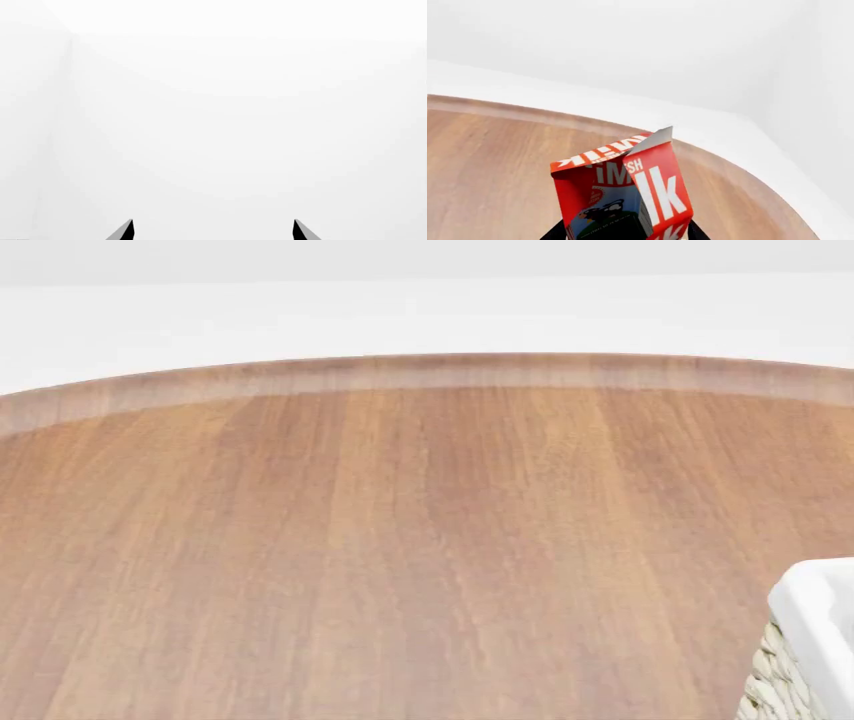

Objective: Pick the milk and place it in the basket.

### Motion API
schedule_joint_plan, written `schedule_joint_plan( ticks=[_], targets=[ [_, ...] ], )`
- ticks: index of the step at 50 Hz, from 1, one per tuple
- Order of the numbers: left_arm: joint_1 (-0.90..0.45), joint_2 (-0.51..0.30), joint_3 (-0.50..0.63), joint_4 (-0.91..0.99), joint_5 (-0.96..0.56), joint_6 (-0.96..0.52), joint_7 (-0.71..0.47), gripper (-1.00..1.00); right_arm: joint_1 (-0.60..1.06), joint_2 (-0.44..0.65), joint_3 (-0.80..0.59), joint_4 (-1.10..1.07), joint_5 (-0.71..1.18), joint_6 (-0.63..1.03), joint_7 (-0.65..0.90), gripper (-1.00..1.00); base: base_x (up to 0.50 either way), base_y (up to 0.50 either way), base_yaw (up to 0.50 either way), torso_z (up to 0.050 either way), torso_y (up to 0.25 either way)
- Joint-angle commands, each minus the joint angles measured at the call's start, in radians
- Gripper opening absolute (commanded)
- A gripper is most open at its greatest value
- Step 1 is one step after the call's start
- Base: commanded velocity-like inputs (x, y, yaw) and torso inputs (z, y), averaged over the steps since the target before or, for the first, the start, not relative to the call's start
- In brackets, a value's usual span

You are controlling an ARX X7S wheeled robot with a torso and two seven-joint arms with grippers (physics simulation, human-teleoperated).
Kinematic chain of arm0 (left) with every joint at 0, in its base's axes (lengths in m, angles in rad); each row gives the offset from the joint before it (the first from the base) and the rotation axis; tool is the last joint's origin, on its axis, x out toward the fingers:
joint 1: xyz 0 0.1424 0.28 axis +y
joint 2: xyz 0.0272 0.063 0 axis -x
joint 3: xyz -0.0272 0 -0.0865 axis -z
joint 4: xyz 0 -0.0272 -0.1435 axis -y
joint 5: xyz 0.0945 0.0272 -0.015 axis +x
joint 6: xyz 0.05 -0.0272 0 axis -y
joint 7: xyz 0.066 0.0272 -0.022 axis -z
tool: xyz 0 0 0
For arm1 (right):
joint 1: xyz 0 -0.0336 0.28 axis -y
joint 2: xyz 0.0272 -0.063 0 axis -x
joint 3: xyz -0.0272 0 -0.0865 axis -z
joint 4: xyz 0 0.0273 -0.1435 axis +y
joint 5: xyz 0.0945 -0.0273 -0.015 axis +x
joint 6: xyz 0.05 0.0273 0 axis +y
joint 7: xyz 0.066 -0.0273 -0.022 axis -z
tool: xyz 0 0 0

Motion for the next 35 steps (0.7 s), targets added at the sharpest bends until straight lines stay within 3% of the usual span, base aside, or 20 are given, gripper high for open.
schedule_joint_plan(
  ticks=[1, 12, 35],
  targets=[
    [0.006, 0.017, -0.017, -0.007, 0.016, 0.009, 0.022, 1.00, 0.002, -0.010, -0.026, 0.017, -0.073, 0.003, -0.032, -1.00, 0.00, 0.00, 0.00, 0.000, 0.000],
    [0.000, 0.017, -0.011, -0.006, 0.018, 0.005, 0.020, 1.00, 0.013, -0.006, -0.107, 0.037, -0.115, 0.008, -0.064, -1.00, 0.00, 0.00, 0.00, 0.001, 0.001],
    [-0.007, 0.012, -0.010, -0.007, 0.011, 0.001, 0.017, 1.00, -0.160, 0.001, -0.064, 0.050, -0.092, 0.010, -0.024, -1.00, 0.00, 0.00, 0.00, 0.000, 0.001]
  ],
)
